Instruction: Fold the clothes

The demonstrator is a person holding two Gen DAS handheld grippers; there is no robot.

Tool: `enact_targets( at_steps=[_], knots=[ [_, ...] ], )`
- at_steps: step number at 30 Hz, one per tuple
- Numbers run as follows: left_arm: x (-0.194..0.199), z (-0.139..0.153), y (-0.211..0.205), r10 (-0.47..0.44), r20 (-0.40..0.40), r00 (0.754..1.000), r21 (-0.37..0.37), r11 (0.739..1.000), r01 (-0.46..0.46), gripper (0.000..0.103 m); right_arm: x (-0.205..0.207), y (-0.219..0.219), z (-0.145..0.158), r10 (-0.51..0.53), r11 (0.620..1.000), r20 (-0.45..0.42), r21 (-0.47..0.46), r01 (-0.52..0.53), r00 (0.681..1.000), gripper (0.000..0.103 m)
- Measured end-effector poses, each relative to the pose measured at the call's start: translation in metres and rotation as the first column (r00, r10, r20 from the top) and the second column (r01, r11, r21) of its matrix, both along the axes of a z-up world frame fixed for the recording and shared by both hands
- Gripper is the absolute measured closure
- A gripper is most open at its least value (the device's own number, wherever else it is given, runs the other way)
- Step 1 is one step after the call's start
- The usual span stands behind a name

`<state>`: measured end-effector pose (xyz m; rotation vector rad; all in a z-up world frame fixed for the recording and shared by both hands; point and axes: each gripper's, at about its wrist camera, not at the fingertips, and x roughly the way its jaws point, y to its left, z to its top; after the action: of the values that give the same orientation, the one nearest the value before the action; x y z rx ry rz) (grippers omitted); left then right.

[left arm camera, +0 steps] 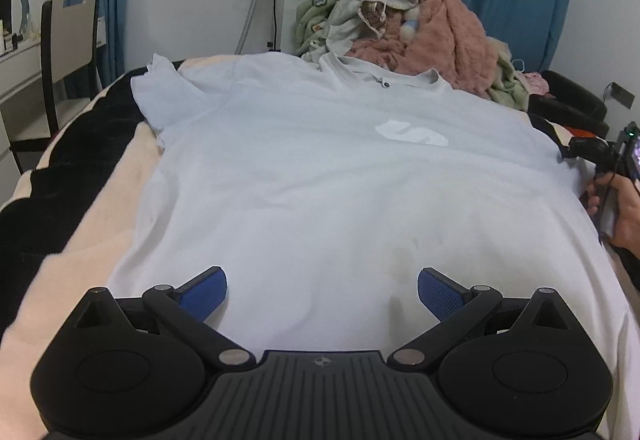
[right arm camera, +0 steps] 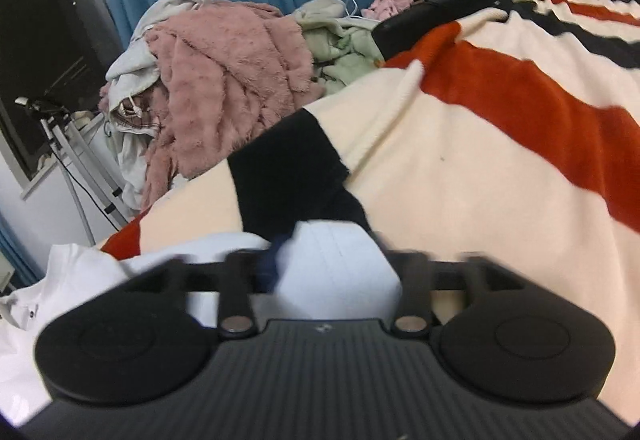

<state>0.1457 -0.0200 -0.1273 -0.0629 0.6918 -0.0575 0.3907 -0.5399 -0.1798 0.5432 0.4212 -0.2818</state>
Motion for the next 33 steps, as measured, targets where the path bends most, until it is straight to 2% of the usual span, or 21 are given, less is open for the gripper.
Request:
enact_targets(
  at_steps=[1, 2, 5, 9, 13, 16, 21, 23, 29, 31, 32, 33],
  knots=[
    [0.001, 0.000, -0.001, -0.002, 0.004, 1.000, 0.001, 1.000, 0.002, 0.000, -0.004, 0.002, 0.004, 0.001, 1.000, 0.002, -0.010, -0.001, 1.000, 0.011],
    [0.002, 0.001, -0.001, -0.004, 0.007, 1.000, 0.002, 1.000, 0.004, 0.000, -0.008, 0.004, 0.007, 0.003, 1.000, 0.003, -0.020, -0.003, 1.000, 0.009],
    [0.000, 0.004, -0.002, -0.009, 0.022, 1.000, 0.008, 1.000, 0.009, 0.000, -0.029, 0.016, 0.025, 0.002, 0.997, -0.001, -0.080, -0.002, 1.000, 0.009],
    [-0.008, 0.006, -0.003, -0.030, 0.012, 0.999, -0.030, 0.999, 0.030, 0.001, -0.070, 0.037, 0.055, 0.007, 0.987, 0.009, -0.162, -0.006, 1.000, 0.009],
    [-0.022, 0.007, -0.008, -0.063, -0.006, 0.998, -0.049, 0.997, 0.062, 0.002, -0.135, 0.065, 0.088, 0.058, 0.979, 0.052, -0.197, -0.047, 0.997, 0.009],
    [-0.039, 0.012, -0.015, -0.104, 0.003, 0.995, -0.035, 0.994, 0.104, 0.002, -0.195, 0.098, 0.121, 0.116, 0.969, 0.080, -0.226, -0.095, 0.990, 0.009],
    [-0.071, 0.019, -0.030, -0.198, 0.017, 0.980, -0.037, 0.979, 0.199, 0.005, -0.298, 0.149, 0.166, 0.235, 0.944, 0.125, -0.267, -0.195, 0.964, 0.009],
    [-0.082, 0.020, -0.038, -0.254, 0.004, 0.967, -0.062, 0.965, 0.254, 0.007, -0.331, 0.162, 0.171, 0.272, 0.938, 0.129, -0.257, -0.233, 0.954, 0.009],
    [-0.113, 0.016, -0.082, -0.417, 0.002, 0.909, -0.111, 0.903, 0.414, 0.016, -0.417, 0.176, 0.156, 0.302, 0.952, 0.197, -0.109, -0.286, 0.933, 0.009],
    [-0.121, 0.012, -0.101, -0.483, 0.000, 0.876, -0.138, 0.867, 0.478, 0.020, -0.435, 0.177, 0.154, 0.302, 0.953, 0.223, -0.099, -0.287, 0.927, 0.009],
    [-0.126, 0.010, -0.111, -0.526, 0.010, 0.850, -0.158, 0.839, 0.521, 0.024, -0.443, 0.177, 0.155, 0.305, 0.952, 0.233, -0.103, -0.288, 0.924, 0.009],
    [-0.130, 0.009, -0.121, -0.568, 0.030, 0.823, -0.178, 0.807, 0.563, 0.035, -0.449, 0.178, 0.157, 0.297, 0.954, 0.234, -0.120, -0.275, 0.926, 0.009]
  ],
)
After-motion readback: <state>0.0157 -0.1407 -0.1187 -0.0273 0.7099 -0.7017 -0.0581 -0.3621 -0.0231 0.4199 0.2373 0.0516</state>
